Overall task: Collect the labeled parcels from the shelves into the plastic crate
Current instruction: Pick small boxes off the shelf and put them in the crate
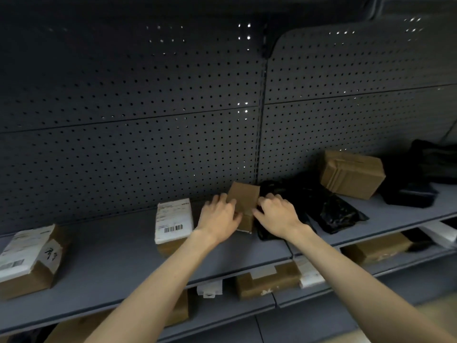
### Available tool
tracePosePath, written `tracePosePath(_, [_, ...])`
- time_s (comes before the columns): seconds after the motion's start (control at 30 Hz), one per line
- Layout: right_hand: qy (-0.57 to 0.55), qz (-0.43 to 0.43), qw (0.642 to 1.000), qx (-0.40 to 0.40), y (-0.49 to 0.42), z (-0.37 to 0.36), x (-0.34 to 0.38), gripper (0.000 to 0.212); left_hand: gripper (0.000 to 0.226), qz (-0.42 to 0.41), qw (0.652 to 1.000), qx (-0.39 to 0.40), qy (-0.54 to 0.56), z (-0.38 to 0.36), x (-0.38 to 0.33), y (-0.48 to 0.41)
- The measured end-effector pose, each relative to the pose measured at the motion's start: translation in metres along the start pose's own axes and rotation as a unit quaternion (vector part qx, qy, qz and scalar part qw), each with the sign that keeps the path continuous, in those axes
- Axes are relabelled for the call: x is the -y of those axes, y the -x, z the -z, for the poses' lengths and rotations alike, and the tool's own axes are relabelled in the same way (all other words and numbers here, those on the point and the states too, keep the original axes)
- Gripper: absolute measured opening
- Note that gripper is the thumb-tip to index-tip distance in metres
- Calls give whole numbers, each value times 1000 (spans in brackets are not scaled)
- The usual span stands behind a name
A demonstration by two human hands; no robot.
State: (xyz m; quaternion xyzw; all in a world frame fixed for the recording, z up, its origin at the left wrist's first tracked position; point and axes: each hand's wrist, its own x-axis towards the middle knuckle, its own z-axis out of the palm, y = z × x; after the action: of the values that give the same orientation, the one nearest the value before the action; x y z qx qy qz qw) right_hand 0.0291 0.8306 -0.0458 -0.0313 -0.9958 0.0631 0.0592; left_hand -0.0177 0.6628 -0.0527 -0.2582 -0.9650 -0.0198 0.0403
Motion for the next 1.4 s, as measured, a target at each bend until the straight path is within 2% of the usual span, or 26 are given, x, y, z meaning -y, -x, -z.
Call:
tracePosePath(0.27, [-33,23,998,50,-5,-22,-7,32,57,52,998,13,31,-13,-21,-6])
tracePosePath(0.4, [-108,29,991,79,-12,-26,-3,31,58,127,985,3,120,-9,-14,-6])
tracePosePath(0.53, [-244,-13,965,98,-22,-29,5,29,57,218,929,13,300,-3,6,-5])
tracePosePath(0.6, [-326,-51,939,101,-27,-29,12,30,62,239,892,-1,384,-2,14,-1])
tracePosePath(0.7, [-424,-101,893,112,-30,-31,20,44,50,265,832,-7,487,-4,13,11])
tracePosePath(0.77, [-440,-115,883,116,-30,-39,20,58,62,286,796,-1,533,-10,11,20])
tracePosePath(0.87, [-432,-104,888,116,-21,-49,16,61,84,293,763,10,576,-31,8,32])
tracePosePath(0.93, [-433,-98,890,108,-16,-54,12,61,82,290,762,25,579,-32,2,39])
tracePosePath(1.07, [-452,-94,880,111,-10,-58,10,66,55,265,792,0,550,-35,-1,44])
tracePosePath(1.2, [-474,-102,867,115,-6,-54,13,51,50,224,812,-23,539,-34,2,48])
tracePosePath(1.3, [-490,-128,854,123,-7,-58,16,52,49,203,828,-38,522,-33,9,50])
tracePosePath(1.4, [-508,-161,837,126,-12,-65,21,50,48,219,832,-44,509,-32,18,48])
